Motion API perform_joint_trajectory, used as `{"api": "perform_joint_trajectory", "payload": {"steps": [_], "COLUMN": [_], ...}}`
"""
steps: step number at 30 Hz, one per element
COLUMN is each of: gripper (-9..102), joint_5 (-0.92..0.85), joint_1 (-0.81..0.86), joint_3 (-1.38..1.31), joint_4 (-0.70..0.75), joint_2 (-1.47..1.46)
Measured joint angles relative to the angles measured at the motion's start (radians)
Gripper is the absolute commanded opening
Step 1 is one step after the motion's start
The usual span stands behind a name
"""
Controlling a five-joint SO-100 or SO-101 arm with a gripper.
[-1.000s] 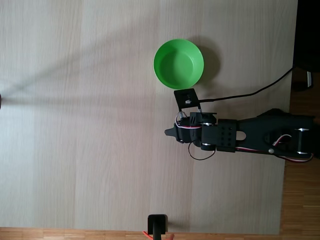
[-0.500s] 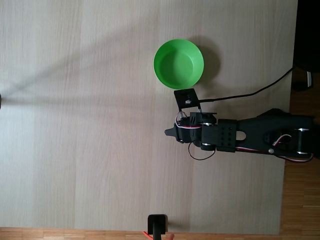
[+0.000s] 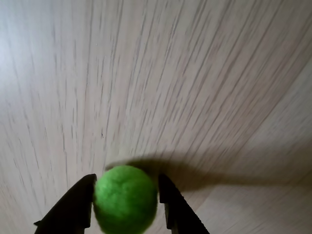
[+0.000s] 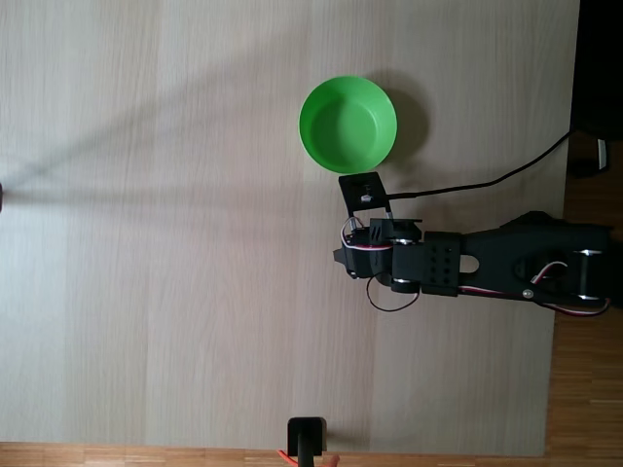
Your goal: Grasp a green pompom and put it in the green bowl.
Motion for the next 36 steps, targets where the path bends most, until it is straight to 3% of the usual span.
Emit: {"api": "perform_joint_trajectory", "payload": {"steps": [10, 17, 27, 36], "gripper": [1, 0, 0, 0], "joint_5": [0.002, 0.002, 0.002, -0.066], "joint_1": [0.000, 0.018, 0.196, 0.400], "joint_3": [0.000, 0.000, 0.000, -0.097], "joint_4": [0.000, 0.006, 0.006, 0.005], "joint_2": [0.000, 0.064, 0.314, 0.331]}}
